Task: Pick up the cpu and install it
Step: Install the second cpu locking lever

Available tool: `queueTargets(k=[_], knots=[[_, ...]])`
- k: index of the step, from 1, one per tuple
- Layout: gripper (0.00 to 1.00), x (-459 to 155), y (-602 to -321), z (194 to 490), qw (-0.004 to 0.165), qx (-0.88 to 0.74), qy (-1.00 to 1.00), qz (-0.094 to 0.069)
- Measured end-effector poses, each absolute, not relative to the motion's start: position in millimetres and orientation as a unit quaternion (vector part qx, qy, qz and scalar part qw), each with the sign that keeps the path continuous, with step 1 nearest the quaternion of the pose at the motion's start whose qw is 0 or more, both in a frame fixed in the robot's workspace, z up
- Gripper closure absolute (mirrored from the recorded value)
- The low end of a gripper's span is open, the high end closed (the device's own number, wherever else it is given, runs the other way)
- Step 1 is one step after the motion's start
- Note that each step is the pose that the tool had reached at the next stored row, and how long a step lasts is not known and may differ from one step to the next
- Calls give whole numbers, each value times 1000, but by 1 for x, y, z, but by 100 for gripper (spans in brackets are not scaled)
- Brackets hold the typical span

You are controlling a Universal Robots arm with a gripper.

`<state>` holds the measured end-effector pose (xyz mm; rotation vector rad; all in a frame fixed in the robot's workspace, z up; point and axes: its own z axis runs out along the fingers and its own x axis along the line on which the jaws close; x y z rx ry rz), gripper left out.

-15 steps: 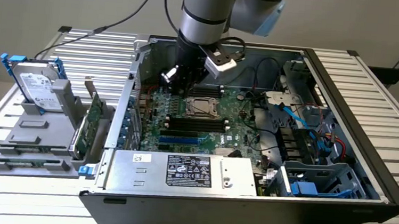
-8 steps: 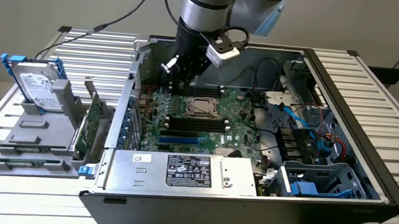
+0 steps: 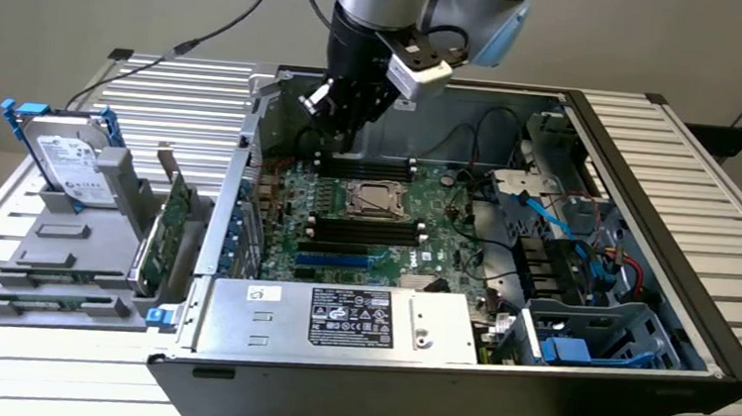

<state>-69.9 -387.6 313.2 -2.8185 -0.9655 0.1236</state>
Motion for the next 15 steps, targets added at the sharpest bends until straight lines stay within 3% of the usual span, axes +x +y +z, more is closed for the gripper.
queueTargets(k=[15], knots=[[89, -70, -388, 364, 80, -942, -323, 41]])
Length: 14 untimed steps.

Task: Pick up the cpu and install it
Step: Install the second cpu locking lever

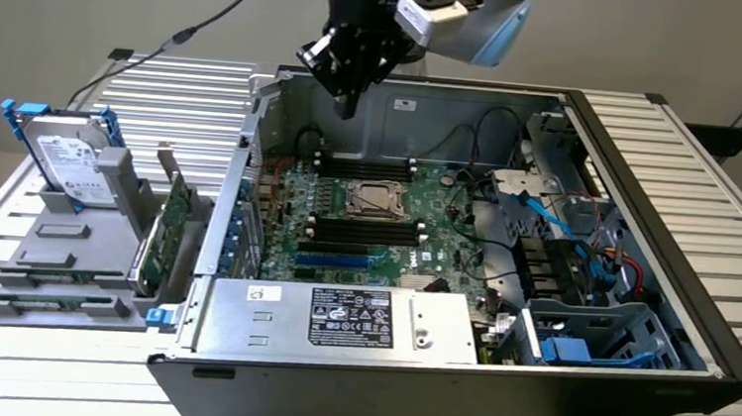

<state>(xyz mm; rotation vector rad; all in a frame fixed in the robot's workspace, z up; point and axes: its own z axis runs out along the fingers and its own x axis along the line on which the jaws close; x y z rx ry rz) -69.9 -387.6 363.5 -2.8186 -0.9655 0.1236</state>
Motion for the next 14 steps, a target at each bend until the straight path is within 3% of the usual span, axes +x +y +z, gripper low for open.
queueTargets(k=[14], knots=[[89, -70, -388, 410, 80, -942, -323, 41]])
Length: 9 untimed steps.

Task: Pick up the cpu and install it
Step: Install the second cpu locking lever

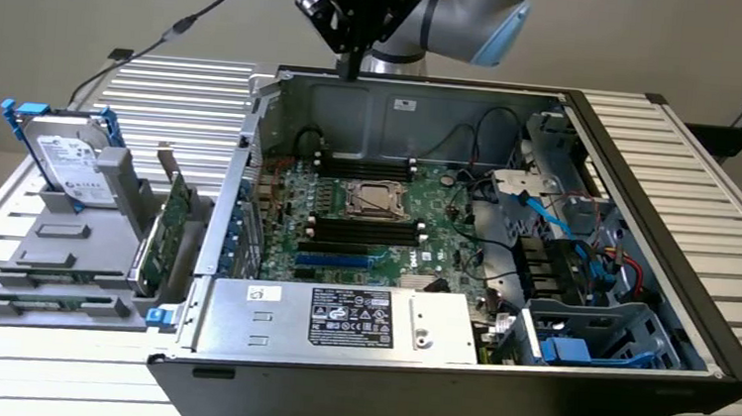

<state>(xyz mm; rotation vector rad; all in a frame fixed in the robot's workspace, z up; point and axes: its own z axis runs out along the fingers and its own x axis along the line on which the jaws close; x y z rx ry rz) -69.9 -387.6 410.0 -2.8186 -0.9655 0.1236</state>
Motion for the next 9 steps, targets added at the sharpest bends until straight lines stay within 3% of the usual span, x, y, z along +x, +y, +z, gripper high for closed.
queueTargets(k=[9], knots=[[89, -70, -388, 411, 80, -942, -323, 41]])
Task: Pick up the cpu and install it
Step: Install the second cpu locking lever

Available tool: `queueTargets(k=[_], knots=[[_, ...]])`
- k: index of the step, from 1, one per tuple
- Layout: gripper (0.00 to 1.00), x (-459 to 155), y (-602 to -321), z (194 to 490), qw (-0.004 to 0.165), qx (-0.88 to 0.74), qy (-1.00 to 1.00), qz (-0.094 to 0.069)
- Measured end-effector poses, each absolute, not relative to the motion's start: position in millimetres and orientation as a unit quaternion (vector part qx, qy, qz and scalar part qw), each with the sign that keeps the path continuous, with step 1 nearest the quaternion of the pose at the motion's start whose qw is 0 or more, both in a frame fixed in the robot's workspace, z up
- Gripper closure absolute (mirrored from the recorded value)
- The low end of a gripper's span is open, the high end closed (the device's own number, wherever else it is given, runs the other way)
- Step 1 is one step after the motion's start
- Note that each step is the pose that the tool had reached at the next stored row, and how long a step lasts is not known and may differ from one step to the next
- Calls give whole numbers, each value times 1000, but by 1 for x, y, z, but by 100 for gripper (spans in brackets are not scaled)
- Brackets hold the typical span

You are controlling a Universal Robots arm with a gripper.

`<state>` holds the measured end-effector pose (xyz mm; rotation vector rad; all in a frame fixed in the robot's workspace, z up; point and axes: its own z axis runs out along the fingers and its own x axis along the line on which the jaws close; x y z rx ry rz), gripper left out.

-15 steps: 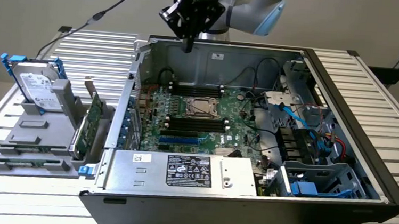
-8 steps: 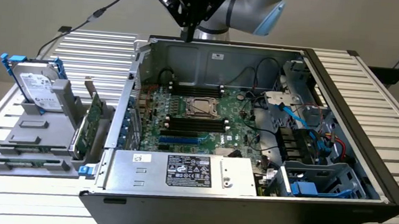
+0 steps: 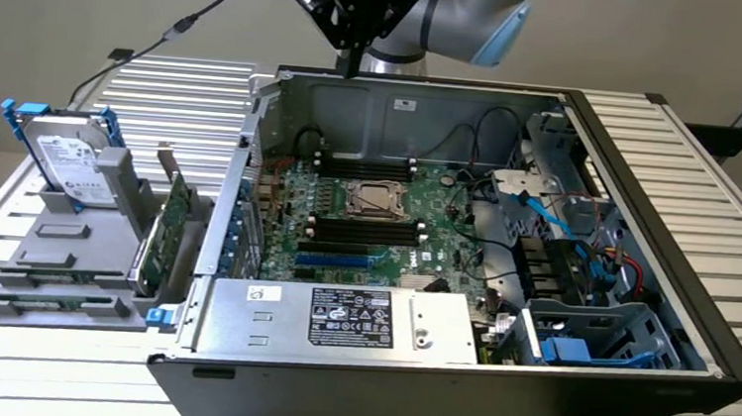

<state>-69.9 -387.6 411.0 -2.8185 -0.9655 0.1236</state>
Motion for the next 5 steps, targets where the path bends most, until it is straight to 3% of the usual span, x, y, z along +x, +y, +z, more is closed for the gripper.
queueTargets(k=[5], knots=[[89, -70, -388, 411, 80, -942, -323, 41]])
